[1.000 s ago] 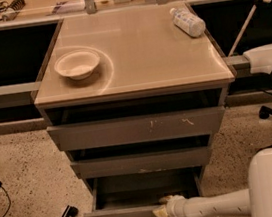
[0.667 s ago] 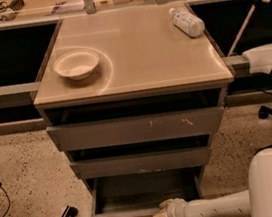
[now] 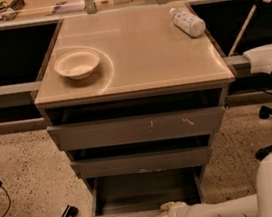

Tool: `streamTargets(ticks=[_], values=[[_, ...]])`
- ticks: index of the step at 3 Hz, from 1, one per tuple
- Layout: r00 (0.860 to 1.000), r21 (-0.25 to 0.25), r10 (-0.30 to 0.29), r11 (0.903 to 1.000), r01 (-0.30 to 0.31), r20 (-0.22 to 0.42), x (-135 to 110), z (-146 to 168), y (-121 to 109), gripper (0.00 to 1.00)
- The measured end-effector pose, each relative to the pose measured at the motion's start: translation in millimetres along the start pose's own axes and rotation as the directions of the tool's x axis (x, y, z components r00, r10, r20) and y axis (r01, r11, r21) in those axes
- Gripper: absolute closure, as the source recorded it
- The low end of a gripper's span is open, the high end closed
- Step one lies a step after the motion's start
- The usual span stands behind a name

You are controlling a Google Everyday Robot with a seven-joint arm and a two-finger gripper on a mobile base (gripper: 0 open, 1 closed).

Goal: Open bottom drawer

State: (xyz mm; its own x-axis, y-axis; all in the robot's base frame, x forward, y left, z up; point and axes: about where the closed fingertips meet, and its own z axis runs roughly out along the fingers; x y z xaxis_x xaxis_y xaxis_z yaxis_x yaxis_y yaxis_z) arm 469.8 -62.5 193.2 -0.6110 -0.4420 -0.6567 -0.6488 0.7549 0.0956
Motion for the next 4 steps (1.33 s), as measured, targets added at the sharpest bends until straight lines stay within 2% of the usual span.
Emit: streamTargets(ticks=[2, 3, 4], values=[[1.000, -0.008, 0.008, 0.9999, -0.008, 0.000, 4.9, -6.9, 7.6, 1.00], [1.000, -0.018, 0.019, 0.9997, -0.019, 0.000, 16.5, -11.8, 16.6, 1.00], [1.000, -0.018, 0.019, 0.9997, -0.019, 0.000, 14.2, -14.9, 17.3, 1.00]])
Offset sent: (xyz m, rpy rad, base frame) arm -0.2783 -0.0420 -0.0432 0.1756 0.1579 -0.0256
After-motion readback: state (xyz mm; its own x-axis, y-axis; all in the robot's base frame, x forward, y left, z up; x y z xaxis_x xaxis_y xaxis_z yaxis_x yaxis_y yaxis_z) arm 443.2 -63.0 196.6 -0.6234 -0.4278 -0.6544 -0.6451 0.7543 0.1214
